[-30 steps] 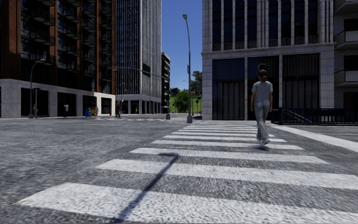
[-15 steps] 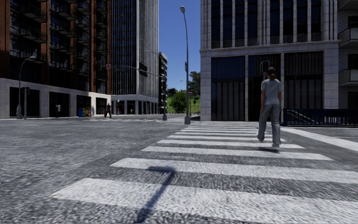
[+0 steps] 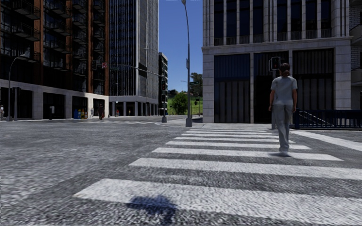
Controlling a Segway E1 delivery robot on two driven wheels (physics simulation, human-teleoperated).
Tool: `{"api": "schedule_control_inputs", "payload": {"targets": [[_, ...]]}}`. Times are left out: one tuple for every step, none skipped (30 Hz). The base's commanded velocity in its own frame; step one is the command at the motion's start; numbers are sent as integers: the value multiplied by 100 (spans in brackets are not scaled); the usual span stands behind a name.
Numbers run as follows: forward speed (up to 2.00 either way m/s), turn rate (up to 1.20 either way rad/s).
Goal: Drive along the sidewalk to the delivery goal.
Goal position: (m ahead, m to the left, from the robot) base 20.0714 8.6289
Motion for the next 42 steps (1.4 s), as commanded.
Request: {"api": "schedule_control_inputs", "payload": {"targets": [[200, -32], [200, -32], [200, -32], [200, -32], [200, -32], [200, -32], [200, -32], [200, -32], [200, -32], [200, -32], [200, -32], [200, -32], [200, -32], [200, -32], [200, -32], [200, -32], [200, -32], [200, -32], [200, -32], [200, -32], [200, -29], [200, -23], [200, -1], [200, -1], [200, 0], [200, 0], [200, 0], [200, 0], [200, 0], [200, 0], [200, 0], [200, 0], [200, 0], [200, 0], [200, 0], [200, -5], [200, -5], [200, -10], [200, -12], [200, -13], [200, -13], [200, -21]]}}
